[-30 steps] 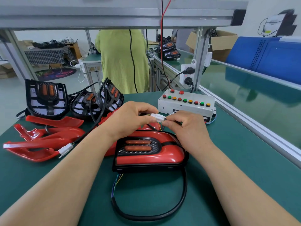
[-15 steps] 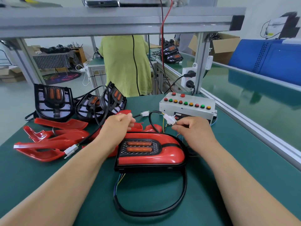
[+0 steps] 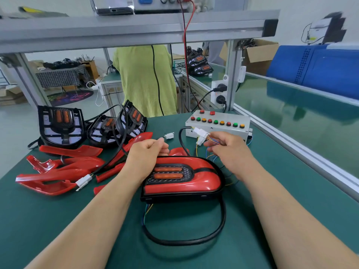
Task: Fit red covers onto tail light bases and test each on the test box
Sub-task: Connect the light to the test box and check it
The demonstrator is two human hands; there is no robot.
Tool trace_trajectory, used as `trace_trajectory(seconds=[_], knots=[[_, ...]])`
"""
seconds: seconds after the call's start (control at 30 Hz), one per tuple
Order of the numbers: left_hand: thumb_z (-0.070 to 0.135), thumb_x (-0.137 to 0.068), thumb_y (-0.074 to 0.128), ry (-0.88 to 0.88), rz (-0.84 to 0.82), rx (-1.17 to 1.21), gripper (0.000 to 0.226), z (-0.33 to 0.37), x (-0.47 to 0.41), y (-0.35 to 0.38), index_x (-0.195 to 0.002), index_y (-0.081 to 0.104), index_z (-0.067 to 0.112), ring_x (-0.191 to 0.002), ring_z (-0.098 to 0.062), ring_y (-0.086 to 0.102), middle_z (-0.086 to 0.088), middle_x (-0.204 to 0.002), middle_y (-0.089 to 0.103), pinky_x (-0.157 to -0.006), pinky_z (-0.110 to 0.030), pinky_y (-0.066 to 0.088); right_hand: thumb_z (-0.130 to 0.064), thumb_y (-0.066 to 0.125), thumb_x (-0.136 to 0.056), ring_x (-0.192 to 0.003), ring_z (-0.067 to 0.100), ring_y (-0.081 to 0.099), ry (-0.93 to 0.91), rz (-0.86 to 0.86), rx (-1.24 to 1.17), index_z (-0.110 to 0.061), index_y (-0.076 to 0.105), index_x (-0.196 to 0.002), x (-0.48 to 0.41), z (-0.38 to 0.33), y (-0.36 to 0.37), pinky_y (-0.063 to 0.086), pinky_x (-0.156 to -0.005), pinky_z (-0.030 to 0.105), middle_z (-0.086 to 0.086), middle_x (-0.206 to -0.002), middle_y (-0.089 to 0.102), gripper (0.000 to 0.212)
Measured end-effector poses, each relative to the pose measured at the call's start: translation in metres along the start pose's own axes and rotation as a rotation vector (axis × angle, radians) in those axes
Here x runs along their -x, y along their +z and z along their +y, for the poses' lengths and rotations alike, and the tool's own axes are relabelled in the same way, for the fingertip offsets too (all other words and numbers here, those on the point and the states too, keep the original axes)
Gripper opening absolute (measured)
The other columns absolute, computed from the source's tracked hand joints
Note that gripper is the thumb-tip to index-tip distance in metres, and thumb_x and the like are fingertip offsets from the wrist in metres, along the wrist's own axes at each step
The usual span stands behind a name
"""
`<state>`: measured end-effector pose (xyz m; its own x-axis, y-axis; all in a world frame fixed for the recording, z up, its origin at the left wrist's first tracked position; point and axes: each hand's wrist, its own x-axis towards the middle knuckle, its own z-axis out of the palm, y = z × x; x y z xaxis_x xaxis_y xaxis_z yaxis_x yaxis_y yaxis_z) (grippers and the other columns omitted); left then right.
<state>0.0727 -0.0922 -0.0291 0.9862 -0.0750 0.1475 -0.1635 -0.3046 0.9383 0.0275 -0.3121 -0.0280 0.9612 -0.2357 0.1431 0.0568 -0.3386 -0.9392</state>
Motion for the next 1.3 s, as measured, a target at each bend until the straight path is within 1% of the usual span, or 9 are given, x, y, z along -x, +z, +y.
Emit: trace_trajectory(seconds=[0.13, 0.27, 0.37, 0.43, 0.6, 0.83, 0.93, 1.07, 1.3], knots=[[0.029, -0.104, 0.048, 0.013, -0.020, 0.057, 0.036, -0.005, -0.001, -0.004, -0.088, 0.074, 0.011, -0.077, -0.008, 0.073, 0.002, -0.080, 0.077, -0.077, -0.020, 0.051, -0.002, 0.059, -0.087, -0.108, 0.013, 0.066, 0.060, -0.018, -0.184, -0.031, 0.069, -0.102, 0.001, 0.001, -0.002, 0.052, -0.097, 0.028, -0.007, -0.103, 0.074, 0.034], [0.033, -0.105, 0.045, 0.046, -0.049, 0.055, 0.038, -0.013, 0.002, -0.009, -0.090, 0.075, 0.015, -0.083, -0.008, 0.073, 0.005, -0.086, 0.078, -0.074, -0.016, 0.050, -0.029, 0.067, -0.072, -0.105, 0.015, 0.068, 0.119, 0.023, -0.337, -0.024, 0.074, -0.095, -0.004, -0.004, -0.005, 0.048, -0.103, 0.040, -0.002, -0.099, 0.077, 0.025], [0.033, -0.104, 0.045, 0.058, -0.052, 0.049, 0.037, -0.014, 0.002, -0.009, -0.090, 0.075, 0.016, -0.085, -0.007, 0.073, 0.006, -0.087, 0.078, -0.075, -0.016, 0.050, -0.027, 0.060, -0.080, -0.087, 0.026, 0.065, 0.104, 0.091, -0.143, -0.001, 0.068, -0.092, -0.013, -0.014, -0.003, 0.050, -0.098, 0.050, 0.016, -0.096, 0.071, 0.030], [0.032, -0.104, 0.045, 0.056, -0.054, 0.050, 0.037, -0.014, 0.002, -0.009, -0.090, 0.075, 0.016, -0.085, -0.007, 0.073, 0.006, -0.087, 0.078, -0.075, -0.017, 0.050, -0.022, 0.054, -0.085, -0.078, 0.021, 0.049, 0.020, 0.118, 0.069, 0.006, 0.062, -0.090, -0.021, -0.017, -0.002, 0.048, -0.081, 0.036, 0.016, -0.082, 0.061, 0.029], [0.030, -0.105, 0.046, 0.040, -0.056, 0.099, 0.037, -0.014, 0.002, -0.007, -0.091, 0.074, 0.011, -0.084, -0.009, 0.073, 0.003, -0.086, 0.078, -0.073, -0.014, 0.051, -0.022, 0.050, -0.095, -0.119, 0.021, 0.055, -0.071, 0.099, 0.538, -0.015, 0.060, -0.132, -0.031, -0.026, 0.001, 0.041, -0.099, 0.031, 0.002, -0.130, 0.062, 0.039], [0.032, -0.105, 0.044, 0.036, -0.057, 0.092, 0.039, -0.013, 0.002, -0.007, -0.092, 0.075, 0.013, -0.085, -0.009, 0.073, 0.003, -0.087, 0.078, -0.082, -0.024, 0.052, -0.020, 0.048, -0.094, -0.130, 0.028, 0.040, -0.281, 0.137, 0.923, -0.011, 0.053, -0.136, -0.051, -0.033, 0.008, 0.039, -0.103, 0.041, 0.007, -0.137, 0.054, 0.043], [0.032, -0.105, 0.044, 0.039, -0.054, 0.091, 0.038, -0.012, 0.003, -0.006, -0.092, 0.074, 0.012, -0.084, -0.007, 0.073, 0.005, -0.086, 0.078, -0.078, -0.019, 0.051, -0.019, 0.048, -0.093, -0.149, 0.025, 0.013, -0.251, 0.114, 1.023, -0.017, 0.035, -0.148, -0.063, -0.025, 0.009, 0.020, -0.118, 0.049, 0.003, -0.157, 0.029, 0.057], [0.031, -0.105, 0.044, 0.035, -0.054, 0.088, 0.038, -0.009, 0.005, -0.006, -0.093, 0.074, 0.011, -0.083, -0.007, 0.073, 0.003, -0.087, 0.078, -0.078, -0.018, 0.052, -0.044, 0.042, -0.097, -0.152, 0.025, -0.009, -0.175, 0.052, 1.079, -0.026, 0.016, -0.156, -0.079, -0.008, 0.009, 0.004, -0.119, 0.056, 0.001, -0.166, 0.002, 0.067], [0.031, -0.105, 0.045, 0.026, -0.054, 0.098, 0.038, -0.005, 0.007, -0.006, -0.095, 0.074, 0.008, -0.083, -0.006, 0.072, -0.001, -0.089, 0.078, -0.081, -0.019, 0.053, -0.066, 0.036, -0.093, -0.151, 0.027, -0.015, -0.134, -0.019, 1.177, -0.032, 0.018, -0.155, -0.096, 0.004, 0.023, -0.002, -0.118, 0.059, 0.002, -0.167, -0.004, 0.073]])
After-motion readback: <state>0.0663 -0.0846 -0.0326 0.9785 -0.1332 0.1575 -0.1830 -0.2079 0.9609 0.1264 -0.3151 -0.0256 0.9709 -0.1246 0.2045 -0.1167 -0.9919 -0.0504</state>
